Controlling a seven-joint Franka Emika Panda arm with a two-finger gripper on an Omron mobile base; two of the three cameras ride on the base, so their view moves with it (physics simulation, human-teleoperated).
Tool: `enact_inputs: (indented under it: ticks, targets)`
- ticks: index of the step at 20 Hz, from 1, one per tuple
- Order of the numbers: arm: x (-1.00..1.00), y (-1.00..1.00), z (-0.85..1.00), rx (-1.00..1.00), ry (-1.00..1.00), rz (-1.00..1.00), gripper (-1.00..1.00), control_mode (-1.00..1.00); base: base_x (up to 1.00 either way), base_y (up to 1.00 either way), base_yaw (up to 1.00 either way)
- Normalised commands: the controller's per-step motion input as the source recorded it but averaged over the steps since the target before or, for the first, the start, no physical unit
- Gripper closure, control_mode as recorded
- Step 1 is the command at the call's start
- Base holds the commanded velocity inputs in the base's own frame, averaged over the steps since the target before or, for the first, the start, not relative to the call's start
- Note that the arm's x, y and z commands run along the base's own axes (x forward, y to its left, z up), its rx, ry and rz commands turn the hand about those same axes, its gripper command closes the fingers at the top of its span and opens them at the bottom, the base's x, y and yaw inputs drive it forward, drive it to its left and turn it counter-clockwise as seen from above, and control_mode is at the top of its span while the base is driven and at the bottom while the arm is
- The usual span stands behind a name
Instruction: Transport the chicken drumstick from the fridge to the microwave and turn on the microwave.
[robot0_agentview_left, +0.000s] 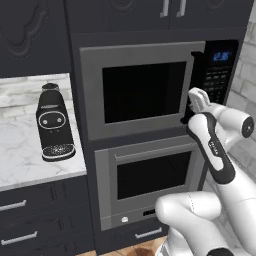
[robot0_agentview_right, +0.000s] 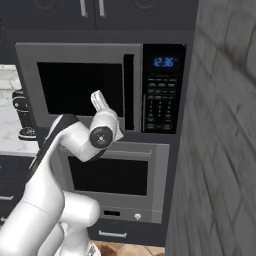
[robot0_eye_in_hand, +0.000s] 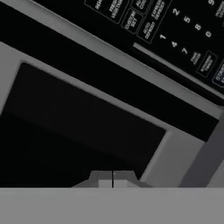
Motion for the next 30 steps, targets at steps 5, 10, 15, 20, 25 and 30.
enact_inputs:
  ticks: [5, 10, 15, 20, 25, 30]
  targets:
    - [0.00, -0.21, 0.00, 0.09, 0.00, 0.00, 1.00, -1.00, 0.00, 0.00, 0.00]
    - [-0.05, -0.19, 0.00, 0.14, 0.00, 0.00, 1.00, -1.00, 0.00, 0.00, 0.00]
    - [-0.04, -0.18, 0.00, 0.14, 0.00, 0.00, 1.00, -1.00, 0.00, 0.00, 0.00]
    - [0.00, -0.16, 0.00, 0.09, 0.00, 0.00, 1.00, -1.00, 0.00, 0.00, 0.00]
    - [0.00, -0.17, 0.00, 0.09, 0.00, 0.00, 1.00, -1.00, 0.00, 0.00, 0.00]
    - [0.00, -0.18, 0.00, 0.07, 0.00, 0.00, 1.00, -1.00, 0.00, 0.00, 0.00]
